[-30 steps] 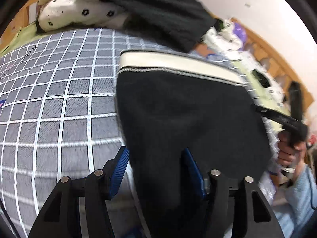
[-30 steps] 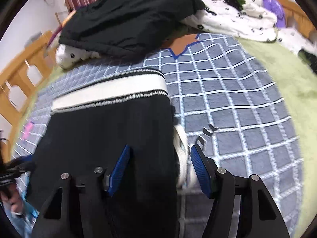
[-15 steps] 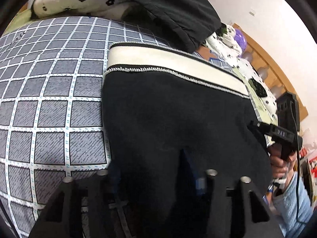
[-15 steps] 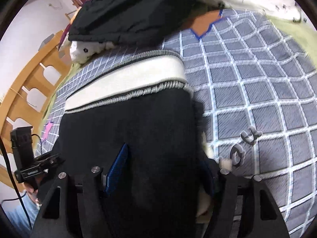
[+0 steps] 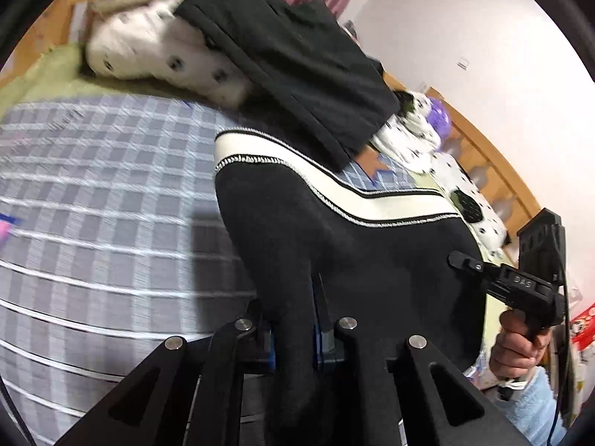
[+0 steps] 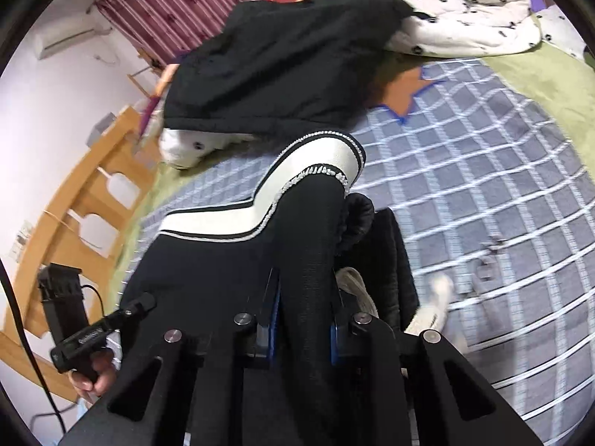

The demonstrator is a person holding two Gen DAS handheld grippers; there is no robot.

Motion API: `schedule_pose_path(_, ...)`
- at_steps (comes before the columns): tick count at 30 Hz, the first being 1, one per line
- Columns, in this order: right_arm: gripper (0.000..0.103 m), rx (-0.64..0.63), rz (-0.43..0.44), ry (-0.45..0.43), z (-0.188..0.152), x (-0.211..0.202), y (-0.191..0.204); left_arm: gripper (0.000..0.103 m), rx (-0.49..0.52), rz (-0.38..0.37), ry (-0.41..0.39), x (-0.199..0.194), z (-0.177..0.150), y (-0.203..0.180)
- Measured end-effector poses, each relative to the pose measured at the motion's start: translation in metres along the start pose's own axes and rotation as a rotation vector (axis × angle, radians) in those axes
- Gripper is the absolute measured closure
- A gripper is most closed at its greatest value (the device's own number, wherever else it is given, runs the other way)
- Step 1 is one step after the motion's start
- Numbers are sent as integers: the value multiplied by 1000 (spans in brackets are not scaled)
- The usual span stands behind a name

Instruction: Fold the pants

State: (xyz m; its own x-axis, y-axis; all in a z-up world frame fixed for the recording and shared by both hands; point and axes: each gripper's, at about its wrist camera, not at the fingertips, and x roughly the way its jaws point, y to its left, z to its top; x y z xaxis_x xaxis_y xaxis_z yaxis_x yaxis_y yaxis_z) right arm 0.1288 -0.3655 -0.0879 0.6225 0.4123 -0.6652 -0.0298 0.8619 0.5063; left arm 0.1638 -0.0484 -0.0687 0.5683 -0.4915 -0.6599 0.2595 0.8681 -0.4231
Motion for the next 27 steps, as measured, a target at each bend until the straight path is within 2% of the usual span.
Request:
schedule_pose_path(5,84,-37,147,56,-4,40,65,90,1,102,14,-50,17,61)
schedule_pose_path(8,84,-70,207,93,-11,72,94,88,28,177,58,-51,9,101)
schedule_pose_path(10,83,-140,159,112,-23,96,106,83,23,182,110,-33,-6,125)
schedule_pose_path(11,82,-218,66,114,-32,112,109,73,16,190,126,-25,-12,134)
schedule_pose_path(12,76,-265,-5,115,-36,122,108,63,-8,211,134,-13,-23,144)
schedule_pose_path(13,75,-323,-70,116,-45,132,105,60,-17,211,114,-11,-30,147)
schedule_pose_path(14,75,-323,-56,106,-46,131,99,57,-10,208,84,-14,-32,148)
schedule_pose_path(15,73,-302,-36,118,-44,128,96,54,5,213,76,-17,-32,147)
schedule_pose_path(16,64,-299,-56,139,-40,127,96,54,30,238,74,-22,-30,145)
schedule_pose_path(17,60,-330,-110,145,-37,122,103,54,64,293,59,-29,-26,141)
schedule_pose_path(19,59,-415,-192,101,-34,108,118,54,119,362,14,-40,-17,131)
schedule_pose_path(20,59,-460,-220,62,-31,98,127,53,149,373,-10,-45,-11,125)
schedule_pose_path(22,59,-489,-223,2,-26,90,138,51,180,350,-47,-49,8,112)
schedule_pose_path(24,59,-490,-182,-57,-15,92,153,50,202,335,-61,-40,28,99)
schedule_pose_path(27,59,-495,-149,-66,-7,121,170,49,246,346,-91,-16,43,89)
